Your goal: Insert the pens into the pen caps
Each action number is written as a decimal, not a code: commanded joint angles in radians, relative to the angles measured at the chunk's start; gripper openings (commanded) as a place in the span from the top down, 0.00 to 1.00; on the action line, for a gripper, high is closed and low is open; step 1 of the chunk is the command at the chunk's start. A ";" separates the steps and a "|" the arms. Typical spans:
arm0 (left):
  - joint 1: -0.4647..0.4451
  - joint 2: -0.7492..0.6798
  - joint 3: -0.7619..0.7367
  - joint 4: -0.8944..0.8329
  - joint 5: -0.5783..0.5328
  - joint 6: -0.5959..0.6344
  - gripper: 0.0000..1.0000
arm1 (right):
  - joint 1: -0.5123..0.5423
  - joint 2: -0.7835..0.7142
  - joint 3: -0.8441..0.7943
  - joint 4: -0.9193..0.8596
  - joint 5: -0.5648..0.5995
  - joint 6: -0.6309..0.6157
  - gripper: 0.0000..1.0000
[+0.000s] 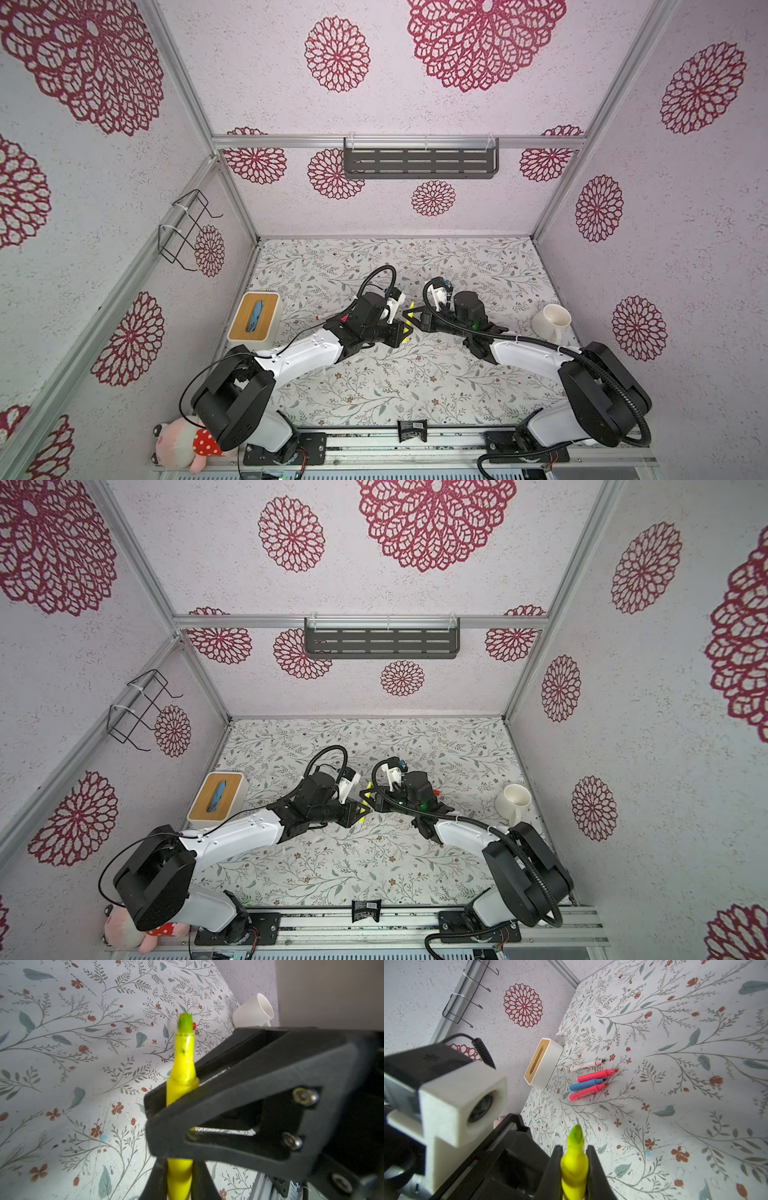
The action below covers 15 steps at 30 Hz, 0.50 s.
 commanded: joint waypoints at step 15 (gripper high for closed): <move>-0.002 0.001 0.019 0.026 -0.012 -0.030 0.76 | 0.013 -0.002 -0.035 0.200 -0.026 0.108 0.97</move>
